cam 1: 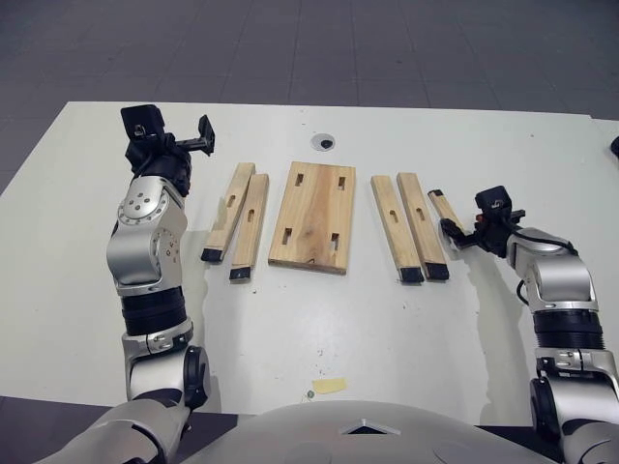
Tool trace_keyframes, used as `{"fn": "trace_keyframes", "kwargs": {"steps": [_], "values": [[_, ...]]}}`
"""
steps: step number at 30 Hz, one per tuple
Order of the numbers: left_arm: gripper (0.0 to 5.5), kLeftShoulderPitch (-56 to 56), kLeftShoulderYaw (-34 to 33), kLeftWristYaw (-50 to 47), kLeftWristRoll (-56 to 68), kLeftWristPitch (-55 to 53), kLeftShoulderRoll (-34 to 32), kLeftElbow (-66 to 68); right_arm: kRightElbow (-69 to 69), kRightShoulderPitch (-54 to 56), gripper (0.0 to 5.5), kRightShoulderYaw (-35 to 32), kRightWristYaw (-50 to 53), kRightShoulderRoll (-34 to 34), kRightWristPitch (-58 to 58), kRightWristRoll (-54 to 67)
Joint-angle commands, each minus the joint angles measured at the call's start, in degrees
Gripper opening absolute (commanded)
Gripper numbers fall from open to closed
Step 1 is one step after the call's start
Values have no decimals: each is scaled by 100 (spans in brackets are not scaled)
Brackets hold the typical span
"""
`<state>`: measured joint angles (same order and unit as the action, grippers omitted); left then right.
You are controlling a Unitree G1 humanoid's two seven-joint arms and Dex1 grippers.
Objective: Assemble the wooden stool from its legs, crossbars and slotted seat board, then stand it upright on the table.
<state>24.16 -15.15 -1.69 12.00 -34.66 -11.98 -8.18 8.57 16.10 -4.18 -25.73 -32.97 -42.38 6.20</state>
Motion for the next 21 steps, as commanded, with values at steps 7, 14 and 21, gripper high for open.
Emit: {"fn": "trace_keyframes", "kwargs": {"steps": [7,14,21], "values": [[540,-98,8,-163,-40,-317,-1,-265,375,418,313,118,-636,-88,-2271,711],[540,9,48,-200,-53,-460,-31,-354,791,819,204,286,-525,-144,-2609,640],[540,24,13,-250,-75,-434,-35,-280,777,863,129,646,-556,-297,-2385,494]]}}
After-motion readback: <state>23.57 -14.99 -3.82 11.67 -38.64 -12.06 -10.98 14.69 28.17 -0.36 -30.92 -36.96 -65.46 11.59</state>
